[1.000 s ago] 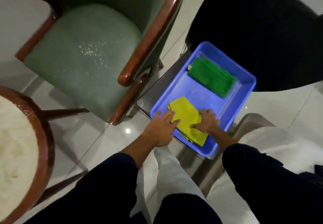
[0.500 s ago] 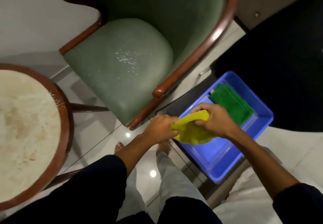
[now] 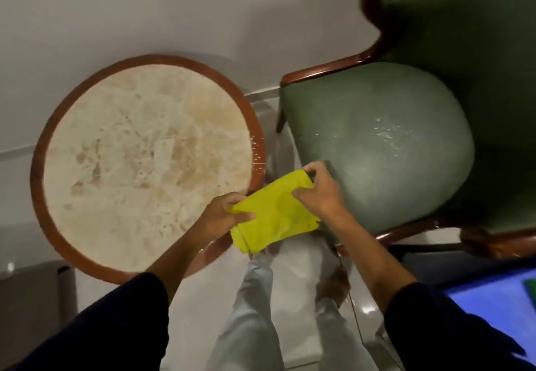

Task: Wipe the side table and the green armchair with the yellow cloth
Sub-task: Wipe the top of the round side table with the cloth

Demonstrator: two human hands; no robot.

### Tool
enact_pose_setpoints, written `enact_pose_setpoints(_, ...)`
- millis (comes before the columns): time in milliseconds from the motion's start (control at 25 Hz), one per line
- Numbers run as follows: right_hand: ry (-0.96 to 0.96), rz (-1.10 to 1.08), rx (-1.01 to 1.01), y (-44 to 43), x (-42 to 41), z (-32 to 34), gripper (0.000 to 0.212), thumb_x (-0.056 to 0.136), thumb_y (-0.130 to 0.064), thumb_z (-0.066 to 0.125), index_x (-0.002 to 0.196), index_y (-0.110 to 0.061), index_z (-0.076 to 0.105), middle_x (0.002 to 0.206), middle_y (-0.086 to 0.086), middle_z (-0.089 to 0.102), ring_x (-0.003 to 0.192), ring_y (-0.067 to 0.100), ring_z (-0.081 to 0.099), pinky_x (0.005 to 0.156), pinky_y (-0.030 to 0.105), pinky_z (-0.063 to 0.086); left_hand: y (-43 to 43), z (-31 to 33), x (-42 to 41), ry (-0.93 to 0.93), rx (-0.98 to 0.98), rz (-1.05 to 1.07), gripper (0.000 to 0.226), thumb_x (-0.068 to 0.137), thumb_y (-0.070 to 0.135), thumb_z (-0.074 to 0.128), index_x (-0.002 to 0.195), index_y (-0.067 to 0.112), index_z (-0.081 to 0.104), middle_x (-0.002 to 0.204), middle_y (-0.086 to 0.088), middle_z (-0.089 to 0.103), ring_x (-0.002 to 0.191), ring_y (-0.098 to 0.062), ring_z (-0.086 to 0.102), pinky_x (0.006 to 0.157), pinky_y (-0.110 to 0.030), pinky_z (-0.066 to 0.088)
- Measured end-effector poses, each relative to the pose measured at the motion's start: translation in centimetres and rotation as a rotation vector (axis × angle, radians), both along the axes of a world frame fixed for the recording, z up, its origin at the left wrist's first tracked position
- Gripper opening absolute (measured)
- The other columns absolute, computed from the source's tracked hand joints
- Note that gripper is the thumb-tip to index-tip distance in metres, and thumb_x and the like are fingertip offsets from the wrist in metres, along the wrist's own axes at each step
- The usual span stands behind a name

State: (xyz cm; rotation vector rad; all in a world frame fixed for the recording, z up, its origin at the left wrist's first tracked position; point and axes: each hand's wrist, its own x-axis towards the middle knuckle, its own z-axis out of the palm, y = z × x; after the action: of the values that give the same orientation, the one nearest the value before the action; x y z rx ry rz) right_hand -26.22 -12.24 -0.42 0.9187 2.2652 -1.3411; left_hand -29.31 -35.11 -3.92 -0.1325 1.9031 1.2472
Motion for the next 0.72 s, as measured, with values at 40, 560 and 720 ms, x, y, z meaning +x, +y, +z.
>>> enact_pose_setpoints(40,0.003,0.028,0.12,-2.6,-1.9,-1.6,0.05,0.075,-0.016,0.07,0.121,-0.018,0.05,0.118,0.011,0.063,0.11,0.033,0.059,0.09,0.039,0.045,-2.2,-1.4,-1.2,0.062,-0.052,0.018,0.039,0.072,0.018,0.081,0.107,0.013,0.066,0.113,-0.013,0.068,0.107,-0.029,0.064,0.096,-0.05,0.051)
enact_pose_setpoints(560,0.131,0.235,0.685,-14.5,-20.4,-13.2,0.083,0.092,-0.063,0.031,0.154,-0.011,0.011,0.162,0.022,0.008,0.15,0.037,0.003,0.12,0.06,0.009,-14.2,-12.1,-11.5,1.116,-0.961,-0.215,0.058,0.098,0.047,0.04,0.149,0.02,0.033,0.157,-0.015,0.033,0.145,-0.029,0.033,0.115,-0.052,0.026)
enact_pose_setpoints(720,0.298,0.629,0.719,-17.7,-26.4,-13.8,0.071,0.094,-0.053,0.03,0.154,-0.018,0.017,0.163,0.017,0.011,0.151,0.034,0.005,0.121,0.058,0.008,-13.6,-11.6,-11.6,1.129,-0.849,-0.057,0.05,0.101,0.04,0.036,0.144,0.016,0.041,0.151,-0.012,0.045,0.137,-0.025,0.044,0.112,-0.048,0.032)
